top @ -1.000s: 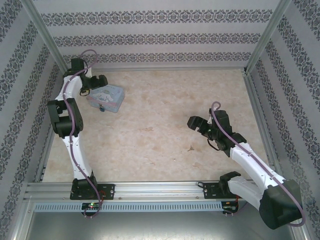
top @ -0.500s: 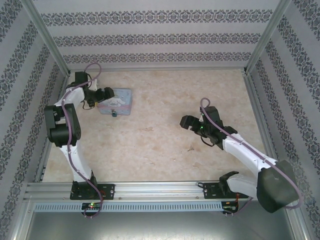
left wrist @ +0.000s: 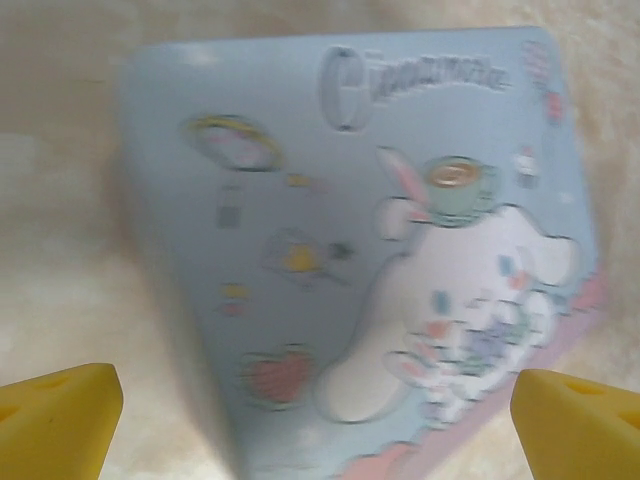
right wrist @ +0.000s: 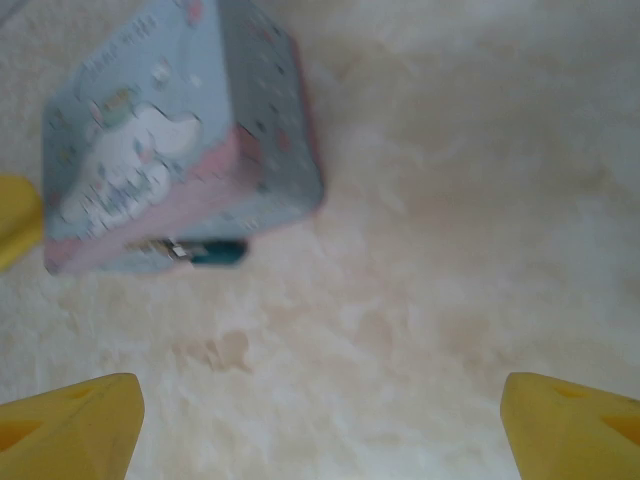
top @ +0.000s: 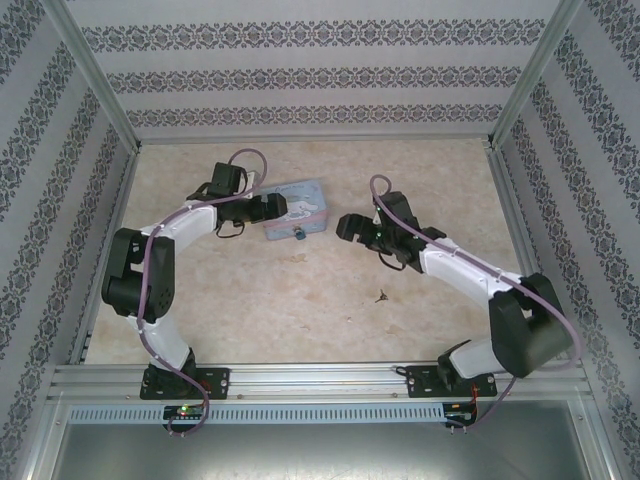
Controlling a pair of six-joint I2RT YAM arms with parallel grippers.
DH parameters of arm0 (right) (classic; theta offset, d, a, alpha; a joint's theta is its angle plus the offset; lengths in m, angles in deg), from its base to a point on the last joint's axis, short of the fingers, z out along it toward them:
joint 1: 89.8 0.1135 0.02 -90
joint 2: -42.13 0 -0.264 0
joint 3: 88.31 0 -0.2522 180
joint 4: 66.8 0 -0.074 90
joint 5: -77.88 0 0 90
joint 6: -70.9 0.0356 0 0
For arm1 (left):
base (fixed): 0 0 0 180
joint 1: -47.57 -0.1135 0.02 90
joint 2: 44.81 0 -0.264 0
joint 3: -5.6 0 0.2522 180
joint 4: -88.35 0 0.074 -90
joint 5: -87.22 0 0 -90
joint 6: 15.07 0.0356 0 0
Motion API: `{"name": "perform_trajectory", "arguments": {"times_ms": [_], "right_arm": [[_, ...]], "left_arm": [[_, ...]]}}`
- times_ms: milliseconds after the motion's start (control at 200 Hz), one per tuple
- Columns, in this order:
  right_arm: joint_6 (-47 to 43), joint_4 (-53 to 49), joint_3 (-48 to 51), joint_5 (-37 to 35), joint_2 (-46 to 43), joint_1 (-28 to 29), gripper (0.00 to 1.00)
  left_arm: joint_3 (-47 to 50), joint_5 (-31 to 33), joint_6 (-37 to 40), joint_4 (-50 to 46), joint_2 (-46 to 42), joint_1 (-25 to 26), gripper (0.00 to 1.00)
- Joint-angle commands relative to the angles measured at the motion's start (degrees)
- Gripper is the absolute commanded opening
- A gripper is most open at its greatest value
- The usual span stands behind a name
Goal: Unlock a padlock with a key
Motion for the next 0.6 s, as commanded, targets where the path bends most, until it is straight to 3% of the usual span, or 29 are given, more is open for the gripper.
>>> {"name": "perform_trajectory", "arguments": {"times_ms": [0, 150, 350, 595], "right_arm": [[-1.76, 1.71, -5.90, 0.69, 4.61, -2.50, 0.92], [-0.17, 2.57, -14.19, 6.81, 14.55, -5.92, 0.90], [3.45, 2.75, -24.13, 14.00, 25.76, -6.22, 0.85], [6.44, 6.14, -27.00, 16.62, 30.37, -3.86, 0.82]], "left_arm": [[1.99, 8.70, -3.71, 3.42, -1.84, -1.31, 1.00], [2.36, 7.99, -6.69, 6.03, -1.77, -1.41, 1.00], [0.51, 5.60, -10.85, 8.25, 0.77, -0.45, 1.00], [-4.30, 5.79, -10.83, 6.47, 4.11, 3.28, 1.00]]}}
